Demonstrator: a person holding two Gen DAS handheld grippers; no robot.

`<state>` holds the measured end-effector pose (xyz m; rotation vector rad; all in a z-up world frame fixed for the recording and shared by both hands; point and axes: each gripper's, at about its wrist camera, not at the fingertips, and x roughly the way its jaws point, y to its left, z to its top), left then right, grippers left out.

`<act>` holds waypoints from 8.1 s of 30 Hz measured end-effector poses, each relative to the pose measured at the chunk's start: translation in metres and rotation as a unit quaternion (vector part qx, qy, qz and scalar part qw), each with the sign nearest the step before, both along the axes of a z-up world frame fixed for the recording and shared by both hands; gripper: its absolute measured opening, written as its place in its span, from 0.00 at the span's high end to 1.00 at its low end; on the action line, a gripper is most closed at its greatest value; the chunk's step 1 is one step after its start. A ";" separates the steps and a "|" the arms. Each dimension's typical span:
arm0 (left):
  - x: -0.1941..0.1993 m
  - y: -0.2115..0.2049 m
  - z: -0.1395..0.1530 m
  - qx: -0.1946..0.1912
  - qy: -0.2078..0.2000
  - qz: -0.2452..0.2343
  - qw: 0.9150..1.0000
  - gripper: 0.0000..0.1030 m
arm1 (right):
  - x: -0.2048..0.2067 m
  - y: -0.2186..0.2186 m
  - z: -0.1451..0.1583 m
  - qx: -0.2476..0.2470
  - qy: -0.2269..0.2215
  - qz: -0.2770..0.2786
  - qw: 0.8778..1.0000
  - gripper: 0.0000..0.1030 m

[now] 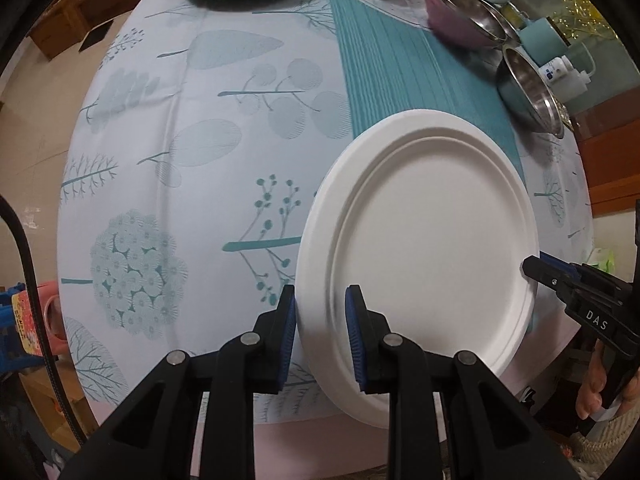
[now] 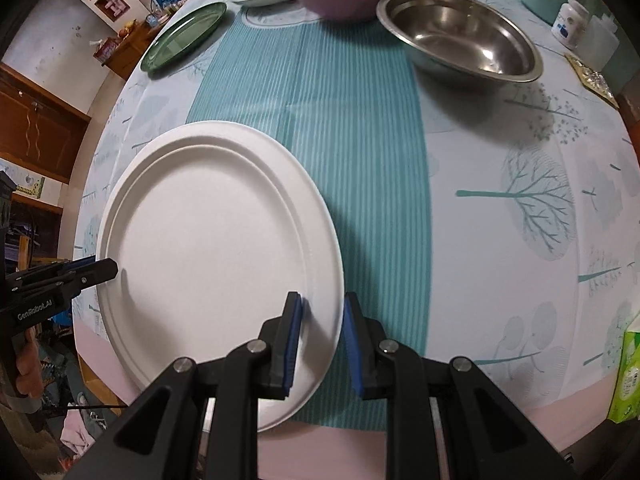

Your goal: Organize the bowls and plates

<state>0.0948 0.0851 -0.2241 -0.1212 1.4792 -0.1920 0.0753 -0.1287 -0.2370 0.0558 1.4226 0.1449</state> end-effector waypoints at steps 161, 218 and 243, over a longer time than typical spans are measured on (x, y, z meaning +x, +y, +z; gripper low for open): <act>0.361 0.173 -0.031 -0.072 -0.026 -0.038 0.996 0.93 | 0.361 0.153 -0.046 0.134 0.053 -0.054 0.988 0.92; -0.044 0.116 -0.026 -0.071 0.043 -0.010 0.997 0.94 | 0.022 0.059 -0.024 0.133 0.109 0.036 0.984 0.93; -0.022 0.107 -0.048 -0.072 0.068 -0.020 0.995 0.80 | 0.022 0.068 -0.036 0.103 0.111 0.053 0.987 0.90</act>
